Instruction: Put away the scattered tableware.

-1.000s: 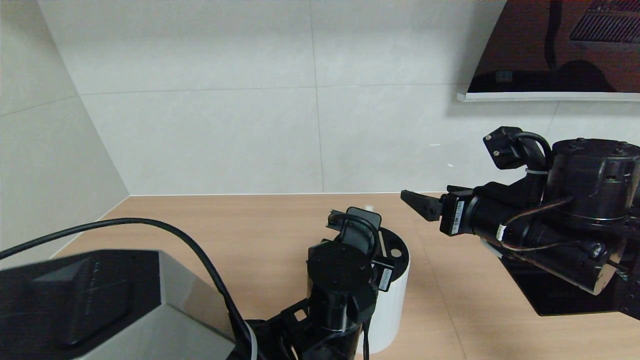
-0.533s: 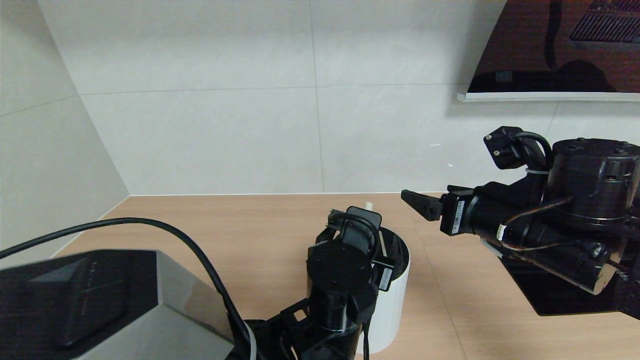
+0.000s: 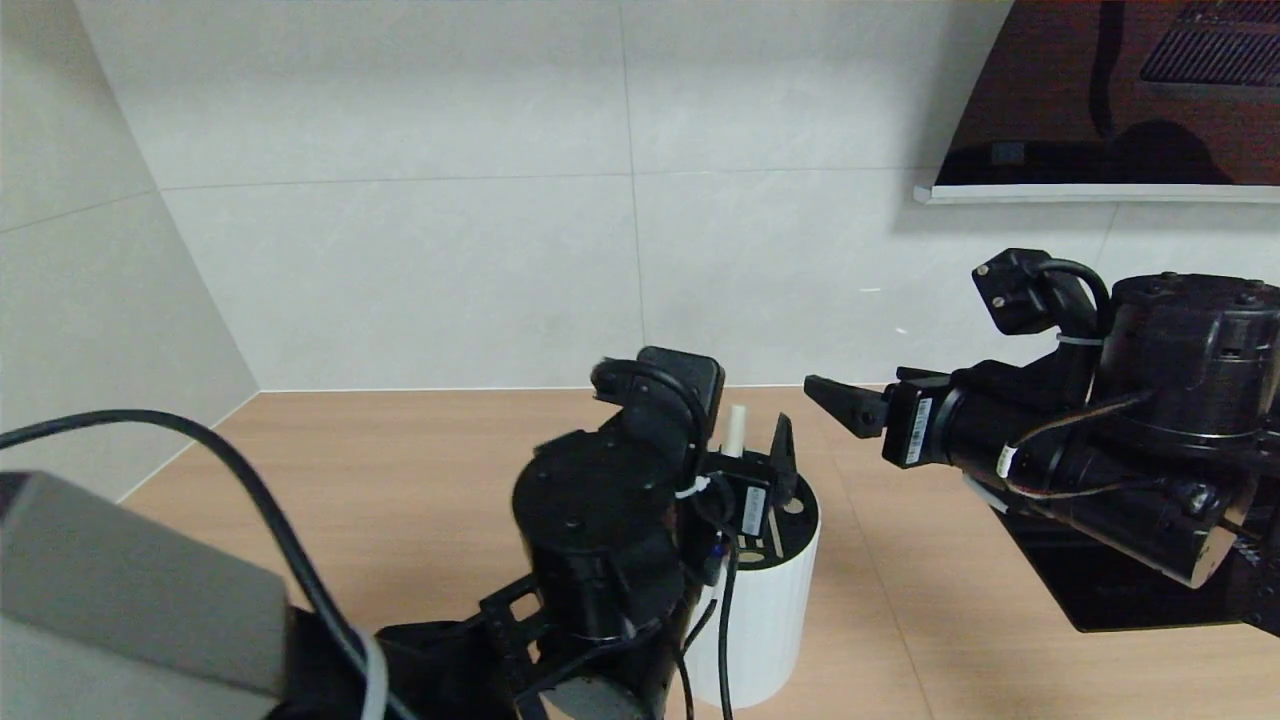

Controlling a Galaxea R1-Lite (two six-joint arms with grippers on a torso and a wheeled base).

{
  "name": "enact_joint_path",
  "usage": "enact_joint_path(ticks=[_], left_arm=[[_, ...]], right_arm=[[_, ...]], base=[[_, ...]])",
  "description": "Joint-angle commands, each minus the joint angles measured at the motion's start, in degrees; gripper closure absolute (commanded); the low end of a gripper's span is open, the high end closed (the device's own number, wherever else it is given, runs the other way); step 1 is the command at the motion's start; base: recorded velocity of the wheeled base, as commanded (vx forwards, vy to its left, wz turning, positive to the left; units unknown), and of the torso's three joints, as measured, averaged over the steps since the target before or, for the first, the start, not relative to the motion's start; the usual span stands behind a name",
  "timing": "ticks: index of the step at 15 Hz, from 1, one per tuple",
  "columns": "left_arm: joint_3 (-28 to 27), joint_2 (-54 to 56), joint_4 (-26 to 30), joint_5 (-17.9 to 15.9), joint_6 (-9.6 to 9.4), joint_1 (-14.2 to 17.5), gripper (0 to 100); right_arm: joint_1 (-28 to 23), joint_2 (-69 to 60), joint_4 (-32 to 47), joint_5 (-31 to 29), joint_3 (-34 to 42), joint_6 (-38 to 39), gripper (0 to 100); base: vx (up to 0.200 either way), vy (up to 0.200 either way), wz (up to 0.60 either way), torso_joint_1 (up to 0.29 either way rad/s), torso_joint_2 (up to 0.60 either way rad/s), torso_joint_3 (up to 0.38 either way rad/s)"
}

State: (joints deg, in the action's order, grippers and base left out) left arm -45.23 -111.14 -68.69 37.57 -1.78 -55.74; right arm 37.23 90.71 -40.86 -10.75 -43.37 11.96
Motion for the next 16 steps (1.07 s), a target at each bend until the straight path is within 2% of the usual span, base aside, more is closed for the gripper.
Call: enact_joint_path(ticks=[1, 3, 5, 6, 7, 9, 11, 13, 14, 16], left_arm=[[1.7, 13.8, 3.3, -2.2, -0.07, 0.6, 0], [0.9, 22.8, 8.8, -3.7, -0.07, 3.4, 0], [1.8, 28.5, 11.3, -4.3, 0.02, 6.5, 0], [5.9, 34.9, 13.9, -5.4, 0.11, 12.8, 0], [9.0, 38.5, 14.9, -6.4, 0.11, 16.4, 0], [12.2, 46.3, 19.1, -6.2, -0.24, 18.7, 0], [12.6, 55.8, 29.4, -6.5, -0.33, 24.7, 0], [12.8, 63.4, 37.9, -6.5, -0.33, 28.0, 0], [12.9, 71.3, 46.4, -6.6, -0.33, 31.6, 0], [12.0, 80.8, 56.7, -6.8, -0.42, 36.8, 0]], right_arm=[[-0.8, -1.6, -0.2, -0.1, -0.4, 0.0, 0], [-1.6, -5.1, -0.2, -0.2, -0.1, -0.1, 0], [-1.6, -9.6, 0.2, -1.3, 0.4, -0.7, 0], [-2.7, -16.9, 0.1, -3.1, 4.9, -2.8, 0], [-5.7, -22.0, 0.3, -2.7, 8.6, -4.9, 0], [-8.9, -30.9, 0.3, -2.3, 14.9, -7.4, 0], [-10.5, -41.3, 0.6, -2.4, 20.6, -7.5, 0], [-13.9, -49.1, 3.3, -2.4, 23.2, -7.5, 0], [-18.9, -57.0, 9.9, -2.3, 24.2, -7.5, 0], [-22.6, -68.7, 19.9, -1.6, 23.7, -7.6, 0]], base=[[0.000, 0.000, 0.00, 0.000, 0.00, 0.000], [0.000, 0.000, 0.00, 0.000, 0.00, 0.000], [0.000, 0.000, 0.00, 0.000, 0.00, 0.000], [0.000, 0.000, 0.00, 0.000, 0.00, 0.000], [0.000, 0.000, 0.00, 0.000, 0.00, 0.000], [0.000, 0.000, 0.00, 0.000, 0.00, 0.000], [0.000, 0.000, 0.00, 0.000, 0.00, 0.000], [0.000, 0.000, 0.00, 0.000, 0.00, 0.000], [0.000, 0.000, 0.00, 0.000, 0.00, 0.000], [0.000, 0.000, 0.00, 0.000, 0.00, 0.000]])
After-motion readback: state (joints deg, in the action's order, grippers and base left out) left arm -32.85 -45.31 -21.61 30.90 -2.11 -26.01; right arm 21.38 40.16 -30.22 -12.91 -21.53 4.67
